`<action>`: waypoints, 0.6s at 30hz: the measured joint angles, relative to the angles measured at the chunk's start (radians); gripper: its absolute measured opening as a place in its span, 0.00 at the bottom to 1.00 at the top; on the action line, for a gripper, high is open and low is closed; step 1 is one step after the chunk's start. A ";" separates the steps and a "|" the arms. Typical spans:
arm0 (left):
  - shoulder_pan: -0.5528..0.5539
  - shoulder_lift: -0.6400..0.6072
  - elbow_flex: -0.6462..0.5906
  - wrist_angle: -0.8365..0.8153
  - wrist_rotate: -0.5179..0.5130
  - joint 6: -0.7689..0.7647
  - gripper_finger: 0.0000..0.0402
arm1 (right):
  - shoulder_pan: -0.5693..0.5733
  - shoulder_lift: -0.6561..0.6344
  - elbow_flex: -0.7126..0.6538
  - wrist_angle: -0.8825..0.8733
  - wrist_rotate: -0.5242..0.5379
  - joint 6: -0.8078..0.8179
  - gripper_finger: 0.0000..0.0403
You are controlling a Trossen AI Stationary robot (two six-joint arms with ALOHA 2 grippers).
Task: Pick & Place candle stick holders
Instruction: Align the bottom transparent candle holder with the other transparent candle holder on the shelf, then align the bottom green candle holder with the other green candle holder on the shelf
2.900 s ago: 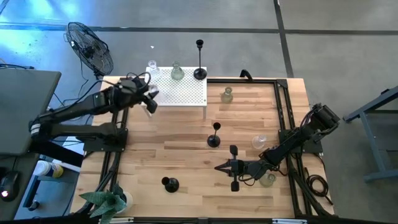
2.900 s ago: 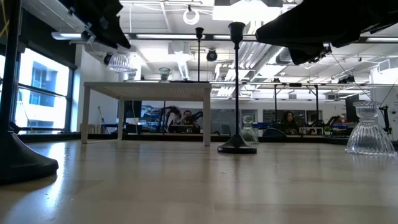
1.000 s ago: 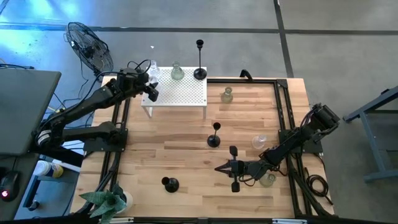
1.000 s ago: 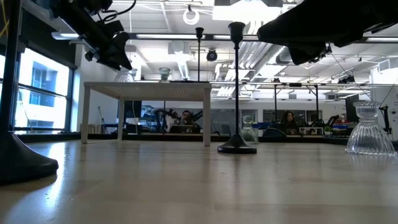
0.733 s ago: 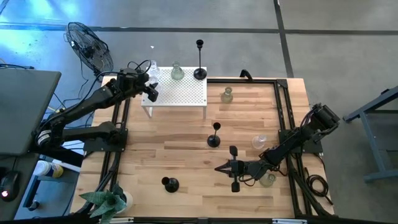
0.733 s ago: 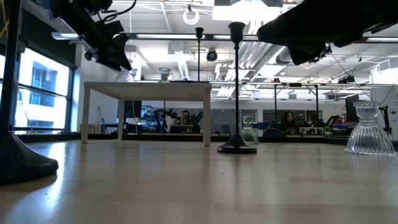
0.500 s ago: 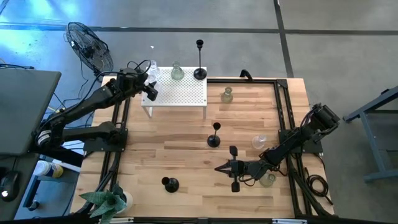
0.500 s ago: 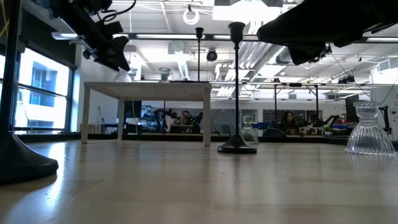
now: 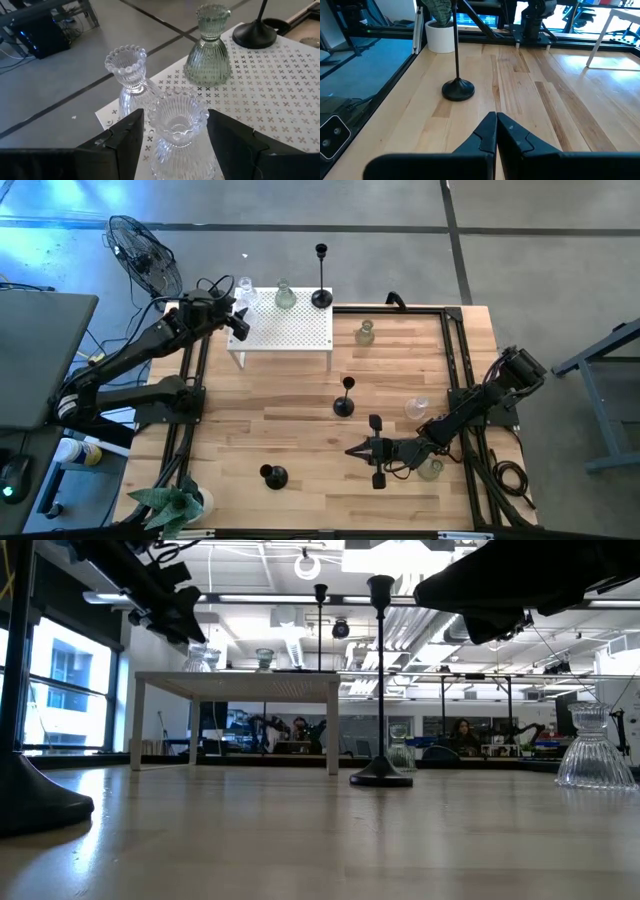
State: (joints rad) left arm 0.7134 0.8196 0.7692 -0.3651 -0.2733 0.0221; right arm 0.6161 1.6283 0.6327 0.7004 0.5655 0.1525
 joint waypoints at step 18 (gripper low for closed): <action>-0.043 -0.115 0.027 -0.027 0.068 0.027 0.51 | 0.000 0.000 0.000 0.000 -0.024 0.003 0.00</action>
State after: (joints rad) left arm 0.6709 0.7042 0.7960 -0.3922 -0.2049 0.0486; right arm 0.6163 1.6283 0.6326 0.7003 0.5419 0.1551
